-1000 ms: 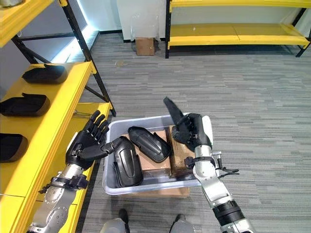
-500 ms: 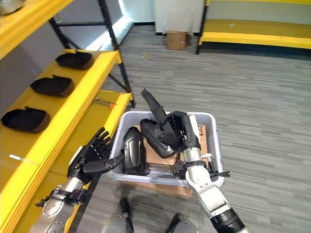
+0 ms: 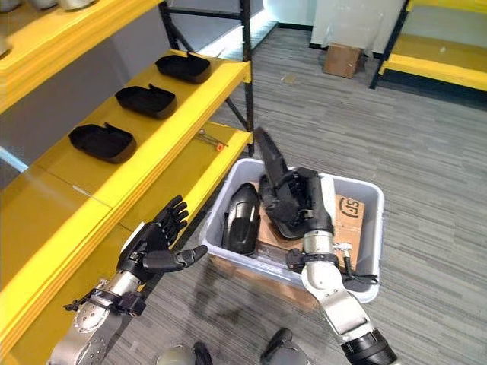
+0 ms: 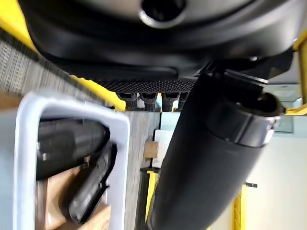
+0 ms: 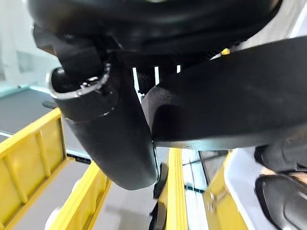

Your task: Move parts from the plastic box to the shelf.

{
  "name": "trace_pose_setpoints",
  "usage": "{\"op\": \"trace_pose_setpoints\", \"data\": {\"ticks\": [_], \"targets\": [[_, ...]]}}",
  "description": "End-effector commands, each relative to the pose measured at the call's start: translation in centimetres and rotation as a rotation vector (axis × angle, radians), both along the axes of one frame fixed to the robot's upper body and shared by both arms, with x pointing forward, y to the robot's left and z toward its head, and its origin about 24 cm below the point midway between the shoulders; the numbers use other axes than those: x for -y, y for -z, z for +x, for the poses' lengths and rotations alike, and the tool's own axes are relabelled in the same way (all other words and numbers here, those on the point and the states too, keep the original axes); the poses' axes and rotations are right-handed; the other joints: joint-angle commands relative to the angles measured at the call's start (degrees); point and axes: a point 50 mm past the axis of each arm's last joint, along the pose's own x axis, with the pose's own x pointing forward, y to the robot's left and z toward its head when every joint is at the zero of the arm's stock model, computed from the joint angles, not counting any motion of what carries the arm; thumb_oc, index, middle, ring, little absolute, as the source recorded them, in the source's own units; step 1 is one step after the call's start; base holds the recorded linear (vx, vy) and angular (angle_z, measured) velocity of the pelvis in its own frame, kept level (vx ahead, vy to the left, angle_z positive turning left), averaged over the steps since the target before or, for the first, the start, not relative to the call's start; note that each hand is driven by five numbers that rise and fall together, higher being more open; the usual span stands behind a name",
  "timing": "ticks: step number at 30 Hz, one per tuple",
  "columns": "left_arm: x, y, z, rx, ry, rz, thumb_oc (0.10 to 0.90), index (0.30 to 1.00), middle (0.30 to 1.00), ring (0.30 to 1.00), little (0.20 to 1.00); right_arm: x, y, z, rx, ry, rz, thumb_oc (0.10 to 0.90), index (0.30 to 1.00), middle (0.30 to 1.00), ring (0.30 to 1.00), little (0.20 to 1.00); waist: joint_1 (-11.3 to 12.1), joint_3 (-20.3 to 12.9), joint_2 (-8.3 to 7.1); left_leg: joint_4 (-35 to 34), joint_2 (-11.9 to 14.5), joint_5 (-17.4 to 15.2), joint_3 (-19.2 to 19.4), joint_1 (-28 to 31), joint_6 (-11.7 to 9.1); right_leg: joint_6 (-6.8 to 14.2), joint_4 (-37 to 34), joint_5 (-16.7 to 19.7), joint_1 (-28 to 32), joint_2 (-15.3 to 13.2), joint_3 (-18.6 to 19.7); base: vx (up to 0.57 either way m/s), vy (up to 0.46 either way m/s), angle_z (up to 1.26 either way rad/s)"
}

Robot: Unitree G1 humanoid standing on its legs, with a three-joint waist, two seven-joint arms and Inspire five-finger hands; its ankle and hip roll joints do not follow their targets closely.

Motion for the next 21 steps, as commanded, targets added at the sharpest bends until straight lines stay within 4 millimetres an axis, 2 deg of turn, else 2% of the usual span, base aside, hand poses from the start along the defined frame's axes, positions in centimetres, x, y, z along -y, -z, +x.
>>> {"op": "trace_pose_setpoints", "data": {"ticks": [1,5,12,15,17,19,20,21], "targets": [[-1.7,-5.4,-0.7,0.275,-0.035,0.023,0.9,1.0,1.0,1.0,1.0,-2.5,-7.7,-0.7,0.45,-0.127,-0.024,0.4,0.3,0.3,0.3,0.3,2.5,-5.7,-0.84,-2.5,1.2,-2.2,-2.9,5.5,-0.5,7.3,-11.1,3.6,4.9,2.9,8.7,-0.24,0.397,1.04],[-3.2,-5.4,-1.6,0.282,-0.068,0.03,0.9,1.0,1.0,1.0,1.0,-2.3,-7.4,-1.4,0.463,-0.102,-0.062,0.4,0.3,0.3,0.3,0.3,4.9,-5.5,-1.1,-4.5,-1.8,-2.6,-6.3,5.0,1.0,9.2,-12.5,8.0,5.0,-1.2,9.0,-0.16,0.232,0.43],[-3.7,-5.7,-1.5,0.307,-0.037,-0.001,0.9,1.0,1.0,1.0,1.0,-3.1,-7.1,-2.1,0.496,-0.115,-0.1,0.4,0.3,0.3,0.3,0.3,6.7,-5.0,-1.82,-5.3,-6.0,-3.3,-9.7,3.7,3.2,11.2,-13.2,12.8,5.9,-4.2,11.5,-0.12,0.208,0.46],[-3.4,-5.8,-1.2,0.306,-0.016,-0.029,0.9,1.0,1.0,1.0,1.0,-3.6,-7.2,-2.2,0.507,-0.127,-0.105,0.4,0.3,0.3,0.3,0.3,6.9,-4.9,-1.96,-5.8,-6.9,-3.1,-10.7,3.5,3.6,11.3,-13.0,12.5,6.2,-3.6,12.9,-0.09,0.138,0.39],[-3.1,-5.9,-0.9,0.305,0.017,-0.042,0.9,1.0,1.0,1.0,1.0,-3.8,-7.2,-2.2,0.52,-0.13,-0.116,0.4,0.3,0.3,0.3,0.3,6.4,-5.0,-2.17,-6.6,-7.5,-1.8,-11.1,2.8,4.3,10.3,-12.8,12.6,5.7,-2.2,14.8,-0.1,0.062,0.31],[-2.8,-6.1,-0.8,0.306,0.044,-0.043,0.9,1.0,1.0,1.0,1.0,-4.0,-7.2,-2.2,0.513,-0.142,-0.124,0.4,0.3,0.3,0.3,0.3,5.5,-5.1,-2.23,-7.6,-8.0,-1.4,-12.7,2.8,4.6,10.2,-11.8,11.4,5.2,0.2,18.5,-0.02,0.039,0.61],[-2.7,-6.3,-0.7,0.312,0.048,-0.044,0.9,1.0,1.0,1.0,1.0,-4.2,-7.2,-2.2,0.503,-0.16,-0.125,0.4,0.3,0.3,0.3,0.3,4.9,-5.2,-2.2,-8.4,-8.1,-1.0,-13.6,2.9,4.8,9.8,-10.6,9.7,4.9,2.4,20.7,0.01,0.035,0.59],[-2.7,-6.3,-0.7,0.319,0.046,-0.041,0.9,1.0,1.0,1.0,1.0,-4.3,-7.1,-2.2,0.5,-0.169,-0.124,0.4,0.3,0.3,0.3,0.3,4.7,-5.3,-2.19,-8.7,-8.1,-0.8,-14.0,3.0,4.7,9.6,-10.2,8.7,4.9,3.6,21.5,0.03,0.029,0.59]]}}
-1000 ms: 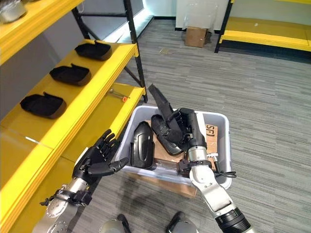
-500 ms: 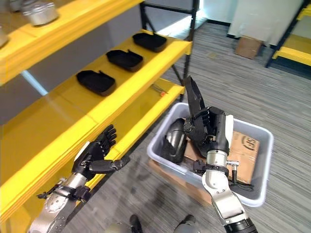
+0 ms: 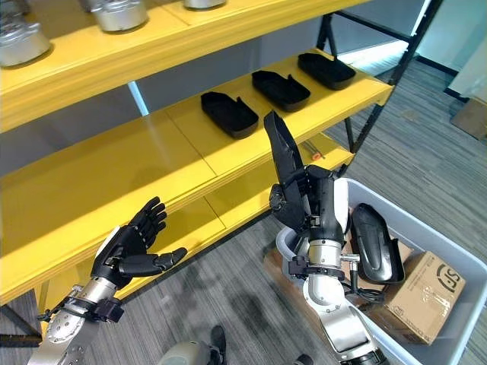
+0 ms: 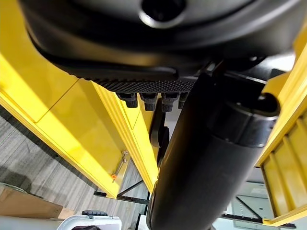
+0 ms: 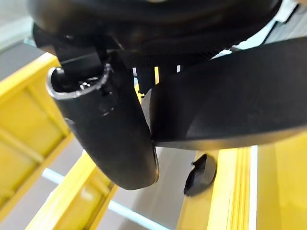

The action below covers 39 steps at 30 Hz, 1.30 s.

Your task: Move parts from the plastic box to the shelf.

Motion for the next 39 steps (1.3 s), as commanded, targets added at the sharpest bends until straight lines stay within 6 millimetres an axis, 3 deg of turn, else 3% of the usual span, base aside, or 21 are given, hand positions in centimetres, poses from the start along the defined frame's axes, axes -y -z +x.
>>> {"op": "trace_pose_setpoints", "data": {"ticks": [1,3,5,6,9,13,18,19,20,21,23,25,31,32,37,39], "targets": [[1.3,-6.4,1.0,0.342,0.082,-0.017,0.9,1.0,1.0,1.0,1.0,-1.7,-6.5,-0.8,0.382,-0.14,-0.006,0.4,0.3,0.3,0.3,0.3,-1.1,-4.6,0.48,-3.4,2.6,-4.8,2.1,6.5,-2.8,3.9,-5.2,-1.7,0.5,9.6,6.1,0.04,0.012,0.55],[1.2,-6.9,1.1,0.382,0.034,-0.006,0.9,1.0,1.0,1.0,1.0,-1.5,-6.3,-0.5,0.36,-0.159,-0.005,0.4,0.3,0.3,0.3,0.3,-2.0,-5.3,-0.07,-4.2,2.0,-4.1,-0.2,6.9,-3.2,1.9,-6.3,-6.4,2.2,16.0,8.4,0.07,-0.036,0.49],[1.2,-7.0,1.2,0.386,0.022,-0.031,0.9,1.0,1.0,1.0,1.0,-1.4,-6.2,-0.5,0.352,-0.162,-0.006,0.4,0.3,0.3,0.3,0.3,-2.2,-5.7,-0.44,-4.2,1.6,-4.0,-1.2,6.7,-3.2,1.0,-7.1,-6.9,2.6,17.9,9.6,0.11,-0.072,0.67],[1.2,-7.3,1.2,0.392,0.006,-0.081,0.9,1.0,1.0,1.0,1.0,-1.2,-6.0,-0.4,0.334,-0.176,-0.004,0.4,0.3,0.3,0.3,0.3,-2.9,-6.3,-1.19,-4.0,0.6,-4.2,-3.3,6.7,-3.1,-0.2,-8.4,-7.9,3.7,20.5,12.2,0.15,-0.095,0.62],[1.6,-7.1,1.4,0.37,0.012,-0.113,0.9,1.0,1.0,1.0,1.0,-1.3,-5.9,-0.4,0.32,-0.208,-0.002,0.4,0.3,0.3,0.3,0.3,-3.1,-7.2,-1.59,-4.1,0.2,-4.3,-4.8,6.9,-3.4,-1.5,-10.9,-9.0,5.4,21.9,13.8,0.12,-0.141,0.33],[1.7,-6.3,1.3,0.314,0.021,-0.162,0.9,1.0,1.0,1.0,1.0,-1.5,-5.7,-0.2,0.3,-0.244,-0.001,0.4,0.3,0.3,0.3,0.3,-2.4,-8.3,-1.68,-3.6,0.4,-4.5,-5.7,6.8,-4.2,-1.8,-14.2,-8.9,7.1,21.5,13.8,0.09,-0.13,0.17],[0.2,-5.3,0.6,0.255,-0.093,-0.202,0.9,1.0,1.0,1.0,1.0,-1.9,-5.6,-1.2,0.289,-0.297,-0.018,0.4,0.3,0.3,0.3,0.3,-2.0,-8.9,-1.5,-1.9,0.6,-5.1,-5.4,6.1,-5.1,-1.9,-17.3,-7.9,8.2,21.1,13.3,0.05,-0.122,0.13],[0.2,-5.0,0.7,0.244,-0.094,-0.217,0.9,1.0,1.0,1.0,1.0,-2.0,-5.4,-1.2,0.284,-0.287,-0.028,0.4,0.3,0.3,0.3,0.3,-2.0,-8.6,-1.46,0.0,0.9,-5.6,-2.6,5.7,-5.7,-1.8,-18.2,-7.3,8.7,20.3,11.5,-0.1,-0.098,0.29],[1.0,-4.8,1.4,0.23,-0.043,-0.227,0.9,1.0,1.0,1.0,1.0,-2.0,-5.5,-1.0,0.293,-0.251,-0.039,0.4,0.3,0.3,0.3,0.3,-2.9,-8.3,-1.54,3.1,4.2,-5.1,5.3,4.3,-7.3,-1.8,-18.4,-6.8,9.1,18.7,7.4,-0.14,-0.103,0.43],[1.7,-4.8,1.8,0.23,0.001,-0.229,0.9,1.0,1.0,1.0,1.0,-2.1,-5.5,-0.8,0.3,-0.229,-0.048,0.4,0.3,0.3,0.3,0.3,-3.3,-8.1,-1.48,4.4,6.0,-4.7,8.4,3.6,-8.0,-1.9,-18.0,-6.8,8.9,18.3,5.7,-0.14,-0.052,0.82],[2.7,-4.7,2.1,0.23,0.069,-0.219,0.9,1.0,1.0,1.0,1.0,-2.3,-5.7,-0.4,0.308,-0.217,-0.058,0.4,0.3,0.3,0.3,0.3,-3.4,-8.0,-1.25,5.3,8.3,-5.0,10.6,3.4,-8.9,-1.6,-16.9,-7.8,9.1,17.6,3.8,-0.02,0.014,1.52],[3.3,-4.7,2.2,0.218,0.109,-0.215,0.9,1.0,1.0,1.0,1.0,-2.7,-5.9,0.4,0.308,-0.223,-0.061,0.4,0.3,0.3,0.3,0.3,-3.0,-7.6,-0.9,5.3,9.9,-3.8,11.5,3.2,-8.4,-2.1,-14.9,-8.1,8.1,16.8,1.3,-0.08,0.043,1.4],[2.6,-4.2,2.5,0.122,-0.023,-0.234,0.9,1.0,1.0,1.0,1.0,-3.9,-6.1,1.3,0.282,-0.263,-0.069,0.4,0.3,0.3,0.3,0.3,-0.5,-7.1,-0.3,3.5,13.9,-1.3,6.0,4.2,-10.1,-2.8,-12.7,-9.2,7.7,14.6,0.4,0.01,0.113,0.74],[2.3,-3.9,2.3,0.121,-0.048,-0.213,0.9,1.0,1.0,1.0,1.0,-4.0,-6.0,1.4,0.273,-0.26,-0.063,0.4,0.3,0.3,0.3,0.3,0.2,-7.1,-0.05,2.7,15.7,1.1,4.7,4.1,-11.2,-2.8,-12.4,-9.7,8.1,14.4,0.3,0.04,0.125,0.06],[2.5,-3.4,2.2,0.116,-0.024,-0.214,0.9,1.0,1.0,1.0,1.0,-3.7,-5.5,1.4,0.243,-0.234,-0.064,0.4,0.3,0.3,0.3,0.3,-0.4,-8.0,0.86,-1.0,20.0,6.9,7.0,4.7,-13.7,-2.2,-11.4,-11.1,8.6,13.7,-1.8,0.04,0.257,0.15],[2.9,-3.5,2.6,0.133,-0.011,-0.207,0.9,1.0,1.0,1.0,1.0,-3.6,-5.4,1.4,0.24,-0.239,-0.06,0.4,0.3,0.3,0.3,0.3,-0.9,-7.9,1.32,-2.1,20.1,7.0,8.3,4.8,-13.0,-2.3,-9.5,-11.3,7.8,13.2,-3.1,-0.02,0.366,0.38]]}}
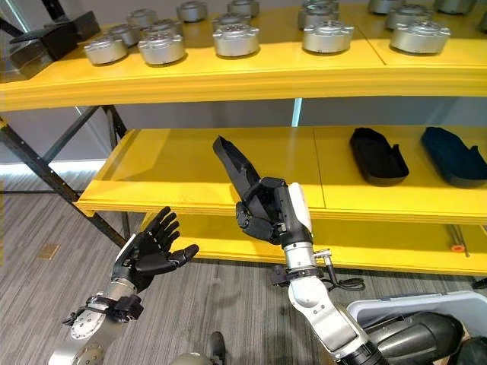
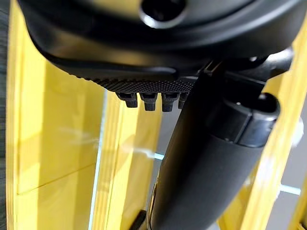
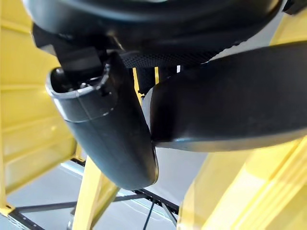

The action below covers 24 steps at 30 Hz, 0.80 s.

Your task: Move parts from the plastic box to the shelf.

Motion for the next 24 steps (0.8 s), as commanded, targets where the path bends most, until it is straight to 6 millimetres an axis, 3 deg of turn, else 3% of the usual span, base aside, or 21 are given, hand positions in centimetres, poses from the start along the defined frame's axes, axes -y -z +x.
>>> {"op": "trace_pose_setpoints", "data": {"ticks": [1,9,13,15,19,23,24], "targets": [[0.4,-6.3,2.4,0.344,0.042,-0.006,0.9,1.0,1.0,1.0,1.0,-0.4,-7.0,0.8,0.38,-0.025,0.077,0.4,0.3,0.3,0.3,0.3,-1.8,-1.2,0.22,0.0,13.7,1.9,-4.2,7.5,-10.0,-2.0,-2.8,5.9,-4.0,1.5,-0.1,0.0,0.41,0.4],[0.1,-6.5,2.3,0.362,0.082,0.043,0.9,1.0,1.0,1.0,1.0,0.0,-6.2,1.5,0.368,0.045,0.089,0.4,0.3,0.3,0.3,0.3,0.0,-1.0,0.11,2.2,6.5,-3.5,-8.0,8.2,-6.3,-0.8,1.7,4.2,-4.0,-0.5,1.1,0.08,0.371,0.29],[-0.3,-5.9,2.0,0.318,0.09,0.056,0.9,1.0,1.0,1.0,1.0,0.1,-5.7,1.6,0.374,0.085,0.099,0.4,0.3,0.3,0.3,0.3,1.2,-0.6,0.34,2.5,2.1,-5.3,-9.4,8.5,-3.0,1.0,5.5,6.3,-5.5,-2.9,1.7,0.08,0.397,0.07],[-0.4,-5.4,2.0,0.276,0.081,0.052,0.9,1.0,1.0,1.0,1.0,0.0,-5.8,1.6,0.377,0.095,0.098,0.4,0.3,0.3,0.3,0.3,1.6,-0.3,0.36,2.1,1.2,-5.6,-9.1,8.9,-2.2,1.3,7.0,7.4,-6.1,-4.1,1.4,0.07,0.302,0.06],[0.2,-5.1,1.8,0.257,0.154,0.048,0.9,1.0,1.0,1.0,1.0,-0.2,-5.9,2.1,0.377,0.139,0.076,0.4,0.3,0.3,0.3,0.3,3.4,1.1,0.29,0.6,-1.6,-7.4,-6.9,10.5,-0.7,2.7,9.1,10.1,-7.3,-8.1,-3.2,0.05,0.27,-0.09],[0.7,-4.8,1.8,0.234,0.204,0.063,0.9,1.0,1.0,1.0,1.0,-0.2,-6.0,2.7,0.373,0.169,0.076,0.4,0.3,0.3,0.3,0.3,4.3,1.9,0.58,-1.0,-3.5,-8.0,-4.9,11.3,0.6,3.1,10.4,10.7,-7.7,-9.1,-5.4,-0.01,0.239,-0.26],[0.9,-4.6,1.6,0.226,0.212,0.057,0.9,1.0,1.0,1.0,1.0,-0.1,-6.1,2.7,0.372,0.17,0.075,0.4,0.3,0.3,0.3,0.3,4.0,2.0,0.72,-1.4,-3.8,-7.9,-4.5,11.3,0.9,2.8,11.1,10.0,-8.0,-8.3,-4.6,-0.02,0.168,-0.29]]}}
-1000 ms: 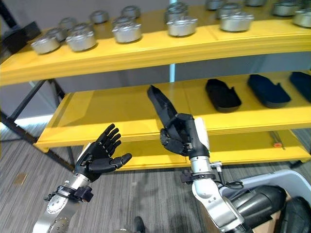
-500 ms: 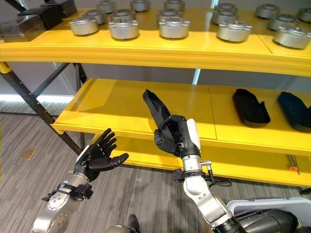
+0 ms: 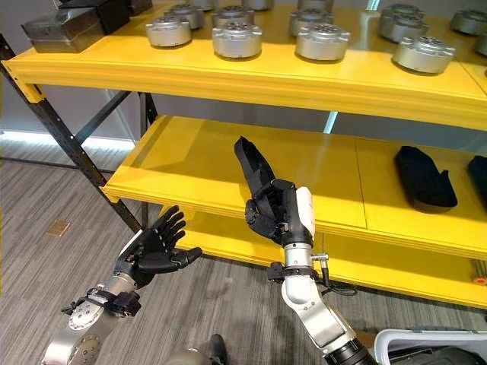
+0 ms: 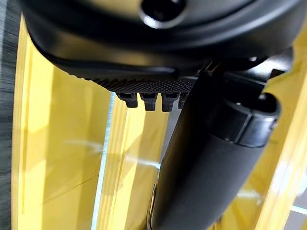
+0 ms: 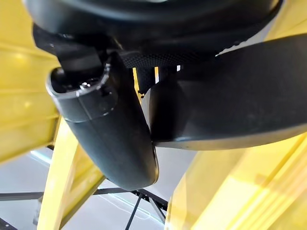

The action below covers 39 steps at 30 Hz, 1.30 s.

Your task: Move parts from the plastic box to the shelf.

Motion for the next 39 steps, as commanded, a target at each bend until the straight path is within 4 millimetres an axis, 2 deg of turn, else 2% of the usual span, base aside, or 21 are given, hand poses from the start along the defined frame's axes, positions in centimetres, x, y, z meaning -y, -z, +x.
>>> {"op": "trace_pose_setpoints", "data": {"ticks": [1,2,3,6,8,9,10,12,15,20,23,26,27,30,31,34,36,38,39], "targets": [[1.2,-3.8,0.8,0.205,0.098,-0.017,0.9,1.0,1.0,1.0,1.0,0.1,-6.7,1.8,0.354,0.033,0.019,0.4,0.3,0.3,0.3,0.3,1.0,-2.5,0.37,0.2,0.7,-5.6,-5.0,4.9,-2.6,2.7,0.7,2.0,-4.3,0.5,1.3,-0.02,0.15,-0.25],[1.3,-3.8,0.8,0.198,0.108,-0.014,0.9,1.0,1.0,1.0,1.0,0.4,-6.7,1.9,0.356,0.037,0.018,0.4,0.3,0.3,0.3,0.3,0.0,-2.2,0.26,0.2,0.5,-5.8,-5.4,4.6,-2.5,2.5,0.4,0.8,-4.8,3.0,3.9,-0.05,0.078,-0.18],[1.4,-3.7,0.7,0.189,0.118,-0.016,0.9,1.0,1.0,1.0,1.0,0.7,-6.6,1.8,0.356,0.033,0.014,0.4,0.3,0.3,0.3,0.3,-0.9,-2.0,0.19,0.7,0.8,-5.1,-4.8,3.9,-2.3,1.7,-1.4,1.5,-5.2,5.1,5.0,-0.03,0.048,-0.16],[1.7,-3.3,0.5,0.169,0.137,-0.017,0.9,1.0,1.0,1.0,1.0,1.3,-6.3,1.6,0.35,0.025,-0.003,0.4,0.3,0.3,0.3,0.3,-2.8,-1.9,-0.4,1.3,1.3,-5.2,-4.3,4.0,-3.0,1.4,-7.8,2.4,-4.8,8.4,8.1,0.04,-0.023,-0.08],[2.1,-3.2,0.6,0.161,0.141,-0.029,0.9,1.0,1.0,1.0,1.0,1.5,-6.1,1.5,0.344,0.015,-0.005,0.4,0.3,0.3,0.3,0.3,-4.1,-1.7,-1.01,1.5,1.2,-5.7,-3.4,4.6,-3.7,2.4,-13.2,5.6,-5.1,7.7,9.4,0.08,-0.073,-0.11],[2.4,-3.2,0.7,0.161,0.144,-0.028,0.9,1.0,1.0,1.0,1.0,1.5,-6.0,1.4,0.341,0.014,-0.004,0.4,0.3,0.3,0.3,0.3,-4.7,-1.6,-1.46,1.6,1.1,-6.4,-2.9,5.2,-3.8,3.4,-16.2,8.9,-5.6,6.4,10.1,0.14,-0.106,-0.12],[2.5,-3.2,0.7,0.159,0.145,-0.025,0.9,1.0,1.0,1.0,1.0,1.5,-5.9,1.4,0.337,0.014,-0.003,0.4,0.3,0.3,0.3,0.3,-5.2,-1.7,-1.69,1.4,1.1,-7.3,-3.3,5.8,-4.2,4.4,-17.3,10.1,-5.9,5.4,11.0,0.17,-0.136,-0.2],[2.9,-3.1,0.9,0.149,0.151,-0.03,0.9,1.0,1.0,1.0,1.0,1.6,-5.6,1.4,0.332,0.019,0.005,0.4,0.3,0.3,0.3,0.3,-5.9,-1.2,-2.27,2.0,1.3,-8.8,-2.4,6.9,-4.3,6.2,-20.1,15.1,-7.0,2.4,11.7,0.2,-0.179,-0.25],[3.2,-2.8,1.0,0.135,0.172,-0.009,0.9,1.0,1.0,1.0,1.0,1.9,-5.6,1.6,0.325,0.039,0.017,0.4,0.3,0.3,0.3,0.3,-6.6,-0.6,-2.67,3.8,2.2,-10.5,-1.5,7.7,-4.4,7.2,-21.0,17.9,-8.2,0.3,12.7,0.19,-0.187,-0.09],[2.7,-2.6,0.6,0.111,0.186,0.009,0.9,1.0,1.0,1.0,1.0,3.0,-5.6,1.4,0.32,0.056,-0.014,0.4,0.3,0.3,0.3,0.3,-7.2,-0.7,-2.92,7.9,3.9,-12.3,-0.7,7.3,-4.7,6.7,-21.6,17.0,-7.3,-0.1,12.9,0.28,-0.237,0.08],[2.1,-2.4,0.1,0.094,0.154,0.008,0.9,1.0,1.0,1.0,1.0,3.2,-5.8,1.5,0.31,0.036,-0.046,0.4,0.3,0.3,0.3,0.3,-6.6,-1.3,-2.86,9.6,5.6,-13.1,0.4,7.7,-5.3,6.2,-21.4,14.5,-5.6,1.9,10.2,0.26,-0.205,0.18],[1.8,-2.2,-0.1,0.084,0.132,0.005,0.9,1.0,1.0,1.0,1.0,2.9,-6.0,1.7,0.309,0.002,-0.055,0.4,0.3,0.3,0.3,0.3,-6.4,-2.0,-3.21,11.4,7.4,-13.7,1.0,7.5,-6.1,4.3,-20.5,11.0,-5.0,4.6,8.5,0.31,-0.26,0.07],[1.7,-2.2,-0.2,0.088,0.119,0.002,0.9,1.0,1.0,1.0,1.0,2.7,-6.2,1.8,0.314,-0.023,-0.064,0.4,0.3,0.3,0.3,0.3,-6.3,-2.4,-3.53,12.8,8.6,-14.0,1.5,7.2,-6.8,3.0,-20.8,9.8,-4.5,5.9,7.9,0.33,-0.273,-0.1],[1.5,-2.2,-0.1,0.094,0.093,0.0,0.9,1.0,1.0,1.0,1.0,2.3,-6.4,2.0,0.315,-0.062,-0.081,0.4,0.3,0.3,0.3,0.3,-6.4,-3.2,-3.77,14.8,10.1,-14.6,2.0,6.9,-7.5,1.5,-20.7,8.3,-4.2,7.1,6.8,0.2,-0.165,-0.08],[1.5,-2.2,0.0,0.094,0.088,-0.002,0.9,1.0,1.0,1.0,1.0,2.2,-6.5,2.0,0.313,-0.07,-0.085,0.4,0.3,0.3,0.3,0.3,-6.3,-3.3,-3.77,15.8,10.7,-13.8,2.3,6.7,-8.0,1.0,-20.9,7.9,-3.9,7.5,6.6,0.21,-0.197,-0.14],[1.6,-2.1,0.4,0.093,0.048,-0.028,0.9,1.0,1.0,1.0,1.0,1.5,-6.8,2.1,0.307,-0.124,-0.108,0.4,0.3,0.3,0.3,0.3,-6.1,-3.9,-3.39,24.1,14.1,-8.2,3.4,3.1,-11.6,-1.8,-23.3,6.0,-1.7,10.5,5.6,0.21,-0.22,0.0],[1.5,-2.0,0.4,0.089,0.029,-0.025,0.9,1.0,1.0,1.0,1.0,1.1,-6.6,2.1,0.301,-0.143,-0.108,0.4,0.3,0.3,0.3,0.3,-5.7,-3.7,-2.85,25.3,14.8,-4.8,2.1,0.4,-12.9,-2.4,-24.3,5.7,-0.7,11.9,6.2,0.12,-0.131,0.13],[1.4,-1.7,0.3,0.087,0.022,-0.028,0.9,1.0,1.0,1.0,1.0,0.9,-6.5,2.2,0.299,-0.146,-0.108,0.4,0.3,0.3,0.3,0.3,-5.7,-3.6,-2.55,21.7,16.4,-3.2,3.2,0.1,-13.3,-2.5,-25.1,5.4,0.1,12.2,5.6,0.09,-0.026,0.08],[1.6,-1.6,0.2,0.089,0.029,-0.029,0.9,1.0,1.0,1.0,1.0,0.8,-6.4,2.2,0.291,-0.135,-0.109,0.4,0.3,0.3,0.3,0.3,-6.0,-3.8,-1.94,17.0,17.7,0.3,4.8,0.5,-14.3,-2.1,-25.6,5.7,0.6,12.2,4.5,0.09,0.032,0.17]]}}
